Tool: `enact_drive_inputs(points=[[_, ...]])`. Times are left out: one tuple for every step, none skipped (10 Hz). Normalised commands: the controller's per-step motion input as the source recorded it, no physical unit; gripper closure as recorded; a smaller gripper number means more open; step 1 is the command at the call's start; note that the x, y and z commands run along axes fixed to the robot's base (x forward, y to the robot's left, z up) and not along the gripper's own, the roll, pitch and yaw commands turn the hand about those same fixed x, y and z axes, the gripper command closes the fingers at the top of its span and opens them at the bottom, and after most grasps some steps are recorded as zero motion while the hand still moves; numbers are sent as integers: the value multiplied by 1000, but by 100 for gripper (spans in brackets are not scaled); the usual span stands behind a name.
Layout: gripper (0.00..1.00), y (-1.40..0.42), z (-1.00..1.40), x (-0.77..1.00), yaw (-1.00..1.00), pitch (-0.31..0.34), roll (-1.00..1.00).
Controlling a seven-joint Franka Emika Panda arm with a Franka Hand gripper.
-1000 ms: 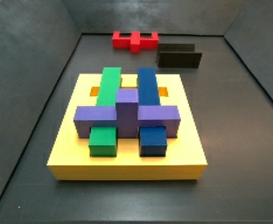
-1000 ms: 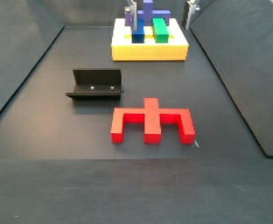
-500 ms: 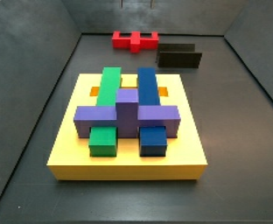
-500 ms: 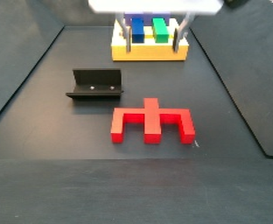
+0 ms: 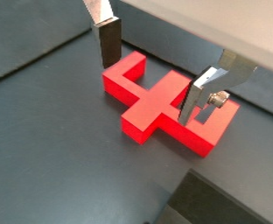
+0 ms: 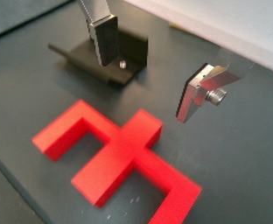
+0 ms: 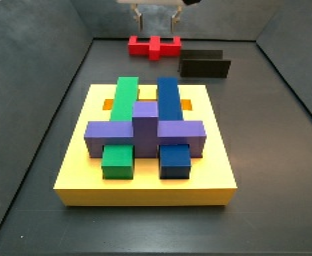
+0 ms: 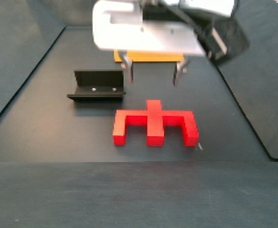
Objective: Pick up the red object. Move up. Place the red object on the fixture. Regrasp the red object. Move to above the board. Insert the red object.
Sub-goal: Pick up the red object.
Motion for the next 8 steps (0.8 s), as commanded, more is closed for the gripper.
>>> enact_drive_inputs(points=[[0, 103, -680, 0, -86, -141, -61], [0, 60, -800, 0, 0, -193, -64], [0, 0, -723, 0, 0, -209, -94], [0, 31, -654, -14, 0, -204, -83], [0, 191, -523, -131, 0, -173, -49], [0, 286, -431, -160, 0, -159, -36], [0, 137, -343, -83, 0, -144, -33], [0, 0, 0, -17, 0, -74, -4]])
